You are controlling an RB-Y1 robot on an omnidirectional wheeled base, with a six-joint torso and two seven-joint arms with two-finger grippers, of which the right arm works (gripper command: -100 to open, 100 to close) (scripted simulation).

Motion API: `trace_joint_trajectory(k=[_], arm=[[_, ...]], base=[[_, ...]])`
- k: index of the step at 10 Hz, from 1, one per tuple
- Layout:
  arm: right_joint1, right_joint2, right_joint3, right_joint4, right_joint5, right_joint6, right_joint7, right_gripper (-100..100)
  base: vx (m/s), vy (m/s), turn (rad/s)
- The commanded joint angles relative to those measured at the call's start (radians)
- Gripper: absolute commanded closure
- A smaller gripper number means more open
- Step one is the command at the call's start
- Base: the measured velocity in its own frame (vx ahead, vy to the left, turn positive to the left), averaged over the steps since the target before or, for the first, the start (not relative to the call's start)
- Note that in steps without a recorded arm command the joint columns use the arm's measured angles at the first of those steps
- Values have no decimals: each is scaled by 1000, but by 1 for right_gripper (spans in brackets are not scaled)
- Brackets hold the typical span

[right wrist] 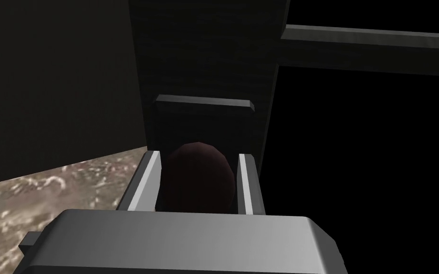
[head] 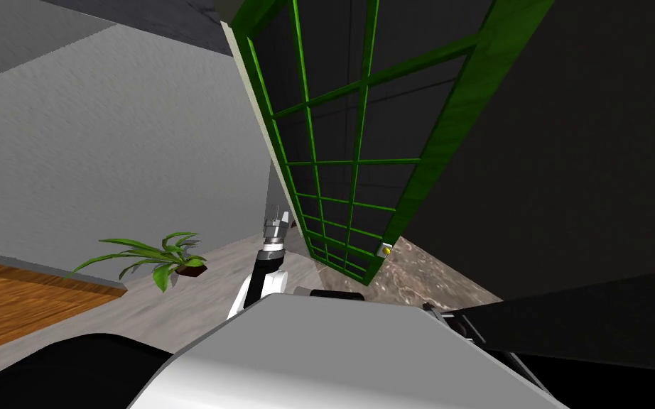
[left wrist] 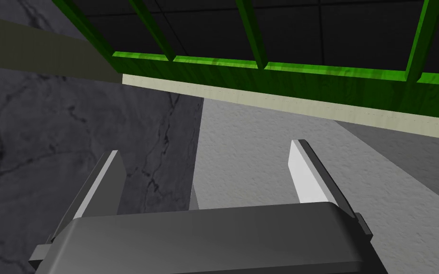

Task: Push the door open

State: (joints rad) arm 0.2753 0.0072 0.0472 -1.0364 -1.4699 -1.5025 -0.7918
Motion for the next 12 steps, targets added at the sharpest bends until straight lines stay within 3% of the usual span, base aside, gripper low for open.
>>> trace_joint_trajectory(k=[1, 4, 6, 8, 12], arm=[[-8, -21, -25, 6, -29, -20, 1, 100], [-30, -38, -77, 25, -94, -61, 4, 100], [-47, -38, -115, 39, -141, -94, 7, 100], [-59, -31, -142, 48, -174, -119, 9, 100], [-89, 4, -194, 65, -240, -182, 13, 100]], base=[[-4, -155, 195], [-36, -185, 192], [-40, -184, 186], [-40, -178, 159], [0, -131, 131]])
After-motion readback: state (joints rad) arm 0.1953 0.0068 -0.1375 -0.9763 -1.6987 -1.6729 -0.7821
